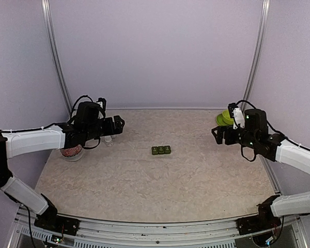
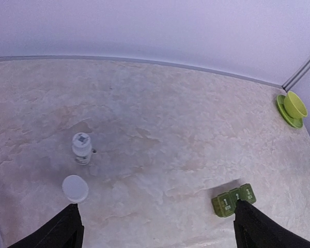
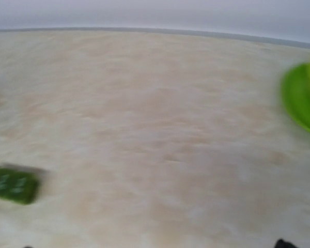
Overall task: Sort the pills into containers
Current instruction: Reset both arms
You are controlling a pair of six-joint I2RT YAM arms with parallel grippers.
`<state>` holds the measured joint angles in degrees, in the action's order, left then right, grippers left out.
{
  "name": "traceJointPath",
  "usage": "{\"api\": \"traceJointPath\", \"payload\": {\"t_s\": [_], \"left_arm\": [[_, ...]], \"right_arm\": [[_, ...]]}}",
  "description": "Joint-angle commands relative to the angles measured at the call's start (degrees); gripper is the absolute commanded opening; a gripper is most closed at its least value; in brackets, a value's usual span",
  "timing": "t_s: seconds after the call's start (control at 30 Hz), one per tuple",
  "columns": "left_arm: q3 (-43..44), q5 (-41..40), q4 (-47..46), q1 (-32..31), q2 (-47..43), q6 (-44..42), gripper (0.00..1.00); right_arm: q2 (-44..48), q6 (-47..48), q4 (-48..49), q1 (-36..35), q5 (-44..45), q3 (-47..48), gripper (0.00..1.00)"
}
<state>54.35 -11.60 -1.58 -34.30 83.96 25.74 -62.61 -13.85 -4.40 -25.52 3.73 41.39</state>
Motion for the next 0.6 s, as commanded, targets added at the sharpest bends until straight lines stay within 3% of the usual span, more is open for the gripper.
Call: {"api": "traceJointPath", "payload": {"t_s": [0.0,0.23,0.4,0.57], "left_arm": [[-4.9,0.7,-0.3,4.7,-5.4,-3.1,0.99],[-10.7,6.6,-3.1,12.0,-14.1,-3.5,0.99],[-19.0,1.7,-9.0,12.6,-22.4,-8.1,0.99],[-20.3,0.2,-9.3,12.5,-24.4,-8.3,0.99]], "right_arm": [[4.3,0.5,-1.1,6.5,-1.8,-3.4,1.0],[10.4,1.1,0.8,13.1,-1.1,-7.9,1.0],[12.2,1.5,0.3,14.2,-2.2,-8.4,1.0],[10.9,-1.0,-4.9,14.2,3.2,-5.0,1.0]]}}
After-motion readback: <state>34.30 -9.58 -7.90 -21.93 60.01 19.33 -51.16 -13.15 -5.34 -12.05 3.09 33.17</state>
